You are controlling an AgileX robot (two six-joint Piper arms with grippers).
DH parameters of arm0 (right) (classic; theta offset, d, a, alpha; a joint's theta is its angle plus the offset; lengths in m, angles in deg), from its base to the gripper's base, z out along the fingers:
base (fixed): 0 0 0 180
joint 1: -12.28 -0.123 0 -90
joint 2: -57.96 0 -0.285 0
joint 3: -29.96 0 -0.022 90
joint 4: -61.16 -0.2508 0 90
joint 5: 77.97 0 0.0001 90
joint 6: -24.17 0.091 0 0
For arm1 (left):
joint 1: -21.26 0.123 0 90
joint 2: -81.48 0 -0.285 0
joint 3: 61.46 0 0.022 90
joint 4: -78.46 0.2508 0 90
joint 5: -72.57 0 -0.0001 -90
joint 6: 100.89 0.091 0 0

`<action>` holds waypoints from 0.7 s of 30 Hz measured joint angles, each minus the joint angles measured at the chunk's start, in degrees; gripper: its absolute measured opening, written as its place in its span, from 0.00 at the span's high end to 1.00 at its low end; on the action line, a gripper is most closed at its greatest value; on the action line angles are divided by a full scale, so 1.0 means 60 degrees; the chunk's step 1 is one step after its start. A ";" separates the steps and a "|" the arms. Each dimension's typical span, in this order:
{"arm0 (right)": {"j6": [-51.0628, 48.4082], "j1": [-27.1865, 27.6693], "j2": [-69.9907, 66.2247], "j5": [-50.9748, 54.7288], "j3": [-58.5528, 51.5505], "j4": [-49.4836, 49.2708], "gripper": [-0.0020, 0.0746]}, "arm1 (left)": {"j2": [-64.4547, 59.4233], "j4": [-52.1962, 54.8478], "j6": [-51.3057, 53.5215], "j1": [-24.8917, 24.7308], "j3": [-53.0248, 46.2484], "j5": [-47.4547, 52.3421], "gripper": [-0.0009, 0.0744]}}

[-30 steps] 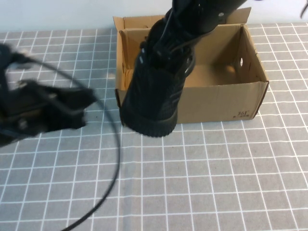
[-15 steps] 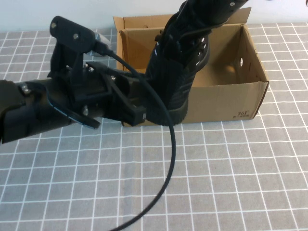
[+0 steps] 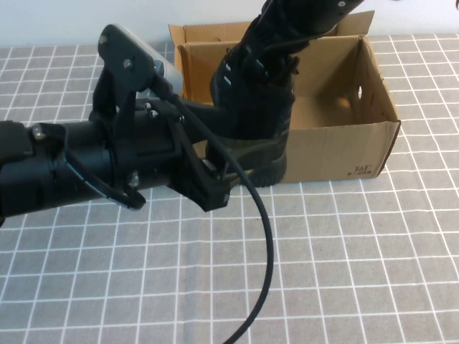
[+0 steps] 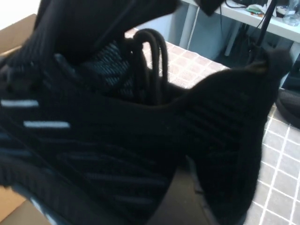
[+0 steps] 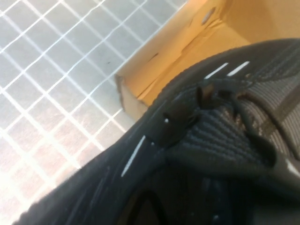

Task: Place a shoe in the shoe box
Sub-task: Hand over the shoe

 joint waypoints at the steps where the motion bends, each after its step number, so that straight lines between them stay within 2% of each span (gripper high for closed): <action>1: 0.0109 0.0000 0.0000 -0.0058 0.0000 0.0109 0.97 | 0.0000 0.0000 0.0000 0.0000 0.0000 -0.0063 0.36; 6: 0.0605 0.0000 -0.0026 -0.0173 0.0038 0.0678 0.97 | 0.0000 -0.0255 0.0159 -0.0021 0.0000 -0.1351 0.36; 11: 0.0843 0.0000 -0.0292 -0.0188 0.0214 0.0774 0.97 | -0.0038 -0.0608 0.1194 -0.0021 0.0000 -0.2754 0.36; 15: 0.1121 0.0000 -0.0472 -0.0245 0.0409 0.0827 0.97 | -0.0228 -0.0990 0.2064 -0.0021 0.0000 -0.2292 0.36; 21: 0.1174 0.0000 -0.0663 -0.0283 0.0423 0.0871 0.97 | -0.0526 -0.2559 0.3709 -0.0021 0.0000 -0.1517 0.35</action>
